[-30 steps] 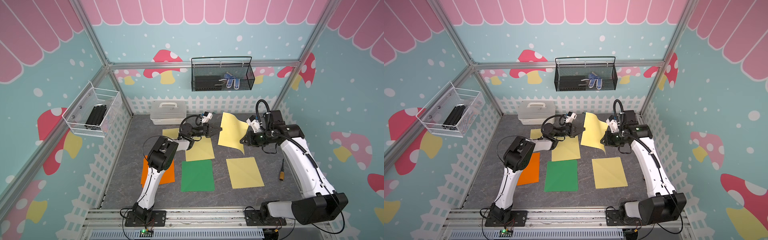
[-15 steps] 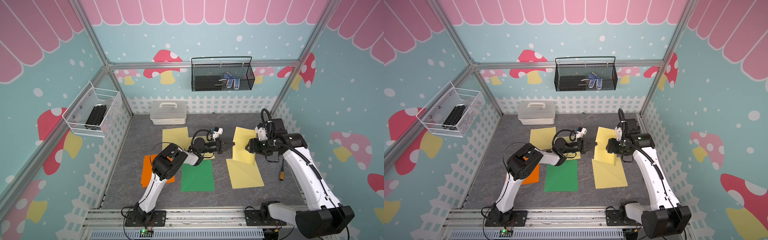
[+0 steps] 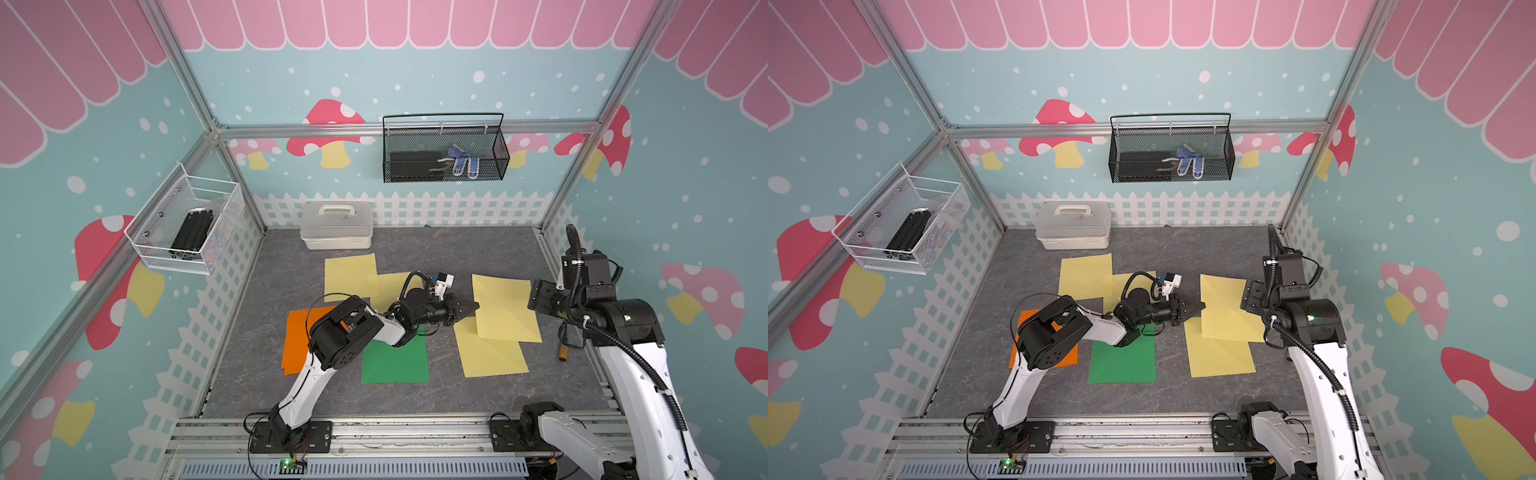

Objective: Sort the scattered colored papers by color
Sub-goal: Place the colored paper.

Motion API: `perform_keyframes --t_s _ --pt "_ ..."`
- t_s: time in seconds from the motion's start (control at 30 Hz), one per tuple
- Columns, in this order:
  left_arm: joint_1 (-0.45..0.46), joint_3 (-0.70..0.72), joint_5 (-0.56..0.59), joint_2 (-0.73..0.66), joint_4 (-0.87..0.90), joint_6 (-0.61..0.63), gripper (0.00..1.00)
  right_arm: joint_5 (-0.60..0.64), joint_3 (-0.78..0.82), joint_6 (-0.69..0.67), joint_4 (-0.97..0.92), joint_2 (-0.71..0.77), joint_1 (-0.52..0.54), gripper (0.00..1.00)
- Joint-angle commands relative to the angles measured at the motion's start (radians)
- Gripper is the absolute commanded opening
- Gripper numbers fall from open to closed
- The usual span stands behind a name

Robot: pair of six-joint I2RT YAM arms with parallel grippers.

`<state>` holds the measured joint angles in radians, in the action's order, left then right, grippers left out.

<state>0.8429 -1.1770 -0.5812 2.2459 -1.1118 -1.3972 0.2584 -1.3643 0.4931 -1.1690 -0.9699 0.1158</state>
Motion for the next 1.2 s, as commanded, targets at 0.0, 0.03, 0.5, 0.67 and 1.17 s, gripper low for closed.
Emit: perform_keyframes --t_s 0.0,0.03,0.5,0.67,1.17 --pt "0.017 -0.004 0.06 0.011 0.134 0.041 0.0 0.044 -0.018 0.032 -0.036 0.041 -0.004 0.78" --pt "0.021 -0.007 0.066 0.017 0.155 0.04 0.0 0.028 -0.012 0.032 -0.036 0.044 -0.004 0.79" --pt "0.102 0.04 0.196 -0.036 0.312 0.051 0.0 -0.098 0.131 0.03 0.061 0.042 -0.005 0.79" --pt "0.108 0.052 0.198 -0.053 0.303 0.049 0.0 -0.111 0.148 0.02 0.079 0.034 -0.005 0.79" --pt "0.114 -0.038 0.048 -0.131 0.39 0.04 0.0 -0.108 0.172 0.004 0.097 0.022 -0.004 0.8"
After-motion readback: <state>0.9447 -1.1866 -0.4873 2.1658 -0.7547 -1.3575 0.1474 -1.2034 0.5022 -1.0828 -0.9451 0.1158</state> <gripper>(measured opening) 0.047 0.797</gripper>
